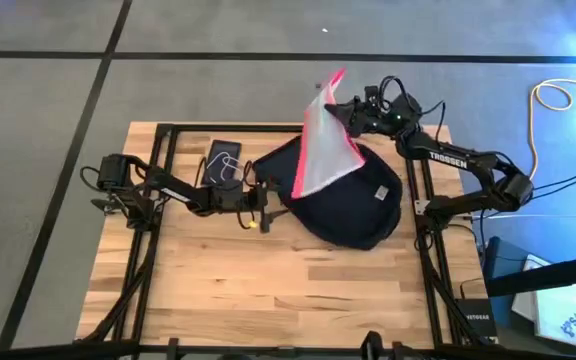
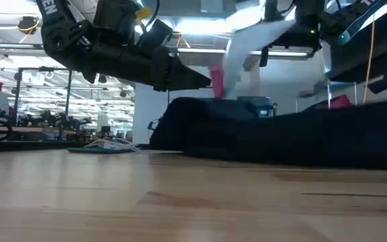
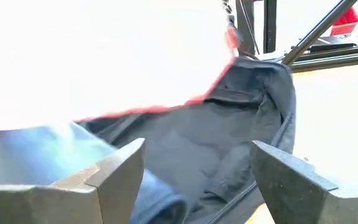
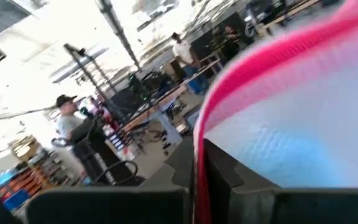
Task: Unpack backpack
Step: Remove the transparent zip bag from the blue backpack
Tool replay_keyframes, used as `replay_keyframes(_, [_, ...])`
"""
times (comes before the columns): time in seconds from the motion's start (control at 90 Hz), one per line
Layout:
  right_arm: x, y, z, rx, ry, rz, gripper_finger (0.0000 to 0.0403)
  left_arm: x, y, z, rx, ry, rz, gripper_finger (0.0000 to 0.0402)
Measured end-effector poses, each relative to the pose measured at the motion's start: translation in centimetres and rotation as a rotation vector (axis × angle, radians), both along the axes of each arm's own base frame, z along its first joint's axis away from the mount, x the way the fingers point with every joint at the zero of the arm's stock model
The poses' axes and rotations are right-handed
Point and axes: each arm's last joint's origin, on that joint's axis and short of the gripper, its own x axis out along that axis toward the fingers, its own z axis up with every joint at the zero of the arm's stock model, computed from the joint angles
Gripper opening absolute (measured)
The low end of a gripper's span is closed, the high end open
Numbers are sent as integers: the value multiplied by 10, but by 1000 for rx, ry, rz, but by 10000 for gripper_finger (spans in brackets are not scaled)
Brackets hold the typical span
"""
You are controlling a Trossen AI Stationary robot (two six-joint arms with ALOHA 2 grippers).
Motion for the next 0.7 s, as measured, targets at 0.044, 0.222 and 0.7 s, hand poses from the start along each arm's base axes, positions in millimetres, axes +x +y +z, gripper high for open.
replay_keyframes(0.044, [0,0,1,-4,-6,-8,0,0,0,0,0,0,0,272])
replay_keyframes(0.222, [0,0,1,-5,-5,3,0,0,0,0,-2,-1,0,272])
replay_keyframes(0.7, [52,86,13,-199,-55,300,0,0,2,0,4,-1,5,272])
